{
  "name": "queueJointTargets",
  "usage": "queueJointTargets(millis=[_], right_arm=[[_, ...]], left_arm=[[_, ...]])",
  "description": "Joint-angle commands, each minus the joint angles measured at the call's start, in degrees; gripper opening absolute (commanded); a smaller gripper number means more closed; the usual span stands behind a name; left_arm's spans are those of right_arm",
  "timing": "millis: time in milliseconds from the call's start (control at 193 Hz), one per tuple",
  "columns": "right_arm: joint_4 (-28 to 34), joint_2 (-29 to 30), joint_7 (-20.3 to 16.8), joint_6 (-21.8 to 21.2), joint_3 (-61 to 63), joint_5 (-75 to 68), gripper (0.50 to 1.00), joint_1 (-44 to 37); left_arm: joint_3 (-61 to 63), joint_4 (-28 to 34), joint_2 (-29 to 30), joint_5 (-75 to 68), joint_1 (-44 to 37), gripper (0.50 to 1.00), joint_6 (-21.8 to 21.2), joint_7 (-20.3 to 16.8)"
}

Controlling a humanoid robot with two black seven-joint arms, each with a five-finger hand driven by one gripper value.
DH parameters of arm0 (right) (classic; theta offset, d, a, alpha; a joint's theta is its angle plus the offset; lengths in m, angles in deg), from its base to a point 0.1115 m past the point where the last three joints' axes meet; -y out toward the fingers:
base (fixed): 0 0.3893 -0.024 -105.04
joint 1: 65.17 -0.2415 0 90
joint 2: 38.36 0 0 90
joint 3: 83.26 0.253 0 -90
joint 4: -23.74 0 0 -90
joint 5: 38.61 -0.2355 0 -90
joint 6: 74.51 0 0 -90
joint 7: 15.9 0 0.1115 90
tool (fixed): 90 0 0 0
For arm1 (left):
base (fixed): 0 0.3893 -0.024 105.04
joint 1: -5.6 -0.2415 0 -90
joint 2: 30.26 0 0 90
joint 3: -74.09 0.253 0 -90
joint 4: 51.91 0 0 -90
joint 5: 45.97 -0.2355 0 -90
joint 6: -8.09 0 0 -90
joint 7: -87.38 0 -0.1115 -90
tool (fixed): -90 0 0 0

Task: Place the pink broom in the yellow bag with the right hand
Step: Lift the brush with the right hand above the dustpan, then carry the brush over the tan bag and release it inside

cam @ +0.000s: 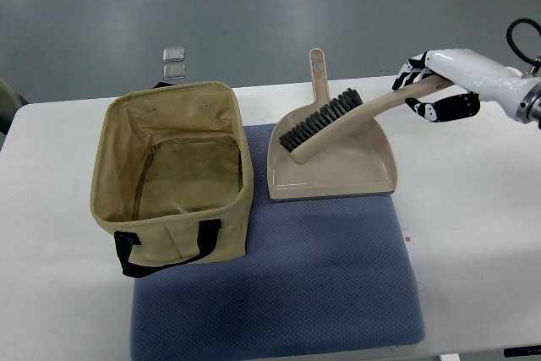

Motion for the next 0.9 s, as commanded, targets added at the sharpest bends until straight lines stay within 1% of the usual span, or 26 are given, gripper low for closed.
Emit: queueJointTargets(millis=[0,212,311,383,482,606,730,798,896], right_arm=[[-1.35,0.07,-0.14,-1.24,0.01,-0.87,0.500,-4.66],[-4.78,1.91,-0.23,-4.41,-0.52,-0.52,0.500,-14.76],[-6.54,6.48,-0.49,-5.64,-1.66,0.80,0.500,-20.21],[-7.77,9.99,-1.46,-6.16,-3.06,3.17,0.500,-23.02],[-8.38,15.09,-1.54,-6.96,-5.26,5.11,0.500,-26.01],[-8.56,21.07,-2.25,-7.22,-8.34,6.07,0.500,-27.86],[-8.91,26.17,-2.34,-7.22,-10.45,6.77,0.500,-28.03],[-9.26,27.66,-2.34,-7.31,-11.41,7.30,0.500,-27.86],[-9.70,28.01,-2.25,-7.57,-11.85,7.30,0.500,-27.59]], left_arm=[[0.00,0.00,0.00,0.00,0.00,1.000,-0.01,0.00],[0.00,0.00,0.00,0.00,0.00,1.000,-0.01,0.00],[0.00,0.00,0.00,0.00,0.00,1.000,-0.01,0.00],[0.00,0.00,0.00,0.00,0.00,1.000,-0.01,0.00],[0.00,0.00,0.00,0.00,0.00,1.000,-0.01,0.00],[0.00,0.00,0.00,0.00,0.00,1.000,-0.01,0.00],[0.00,0.00,0.00,0.00,0.00,1.000,0.08,0.00],[0.00,0.00,0.00,0.00,0.00,1.000,-0.01,0.00],[0.00,0.00,0.00,0.00,0.00,1.000,-0.01,0.00]])
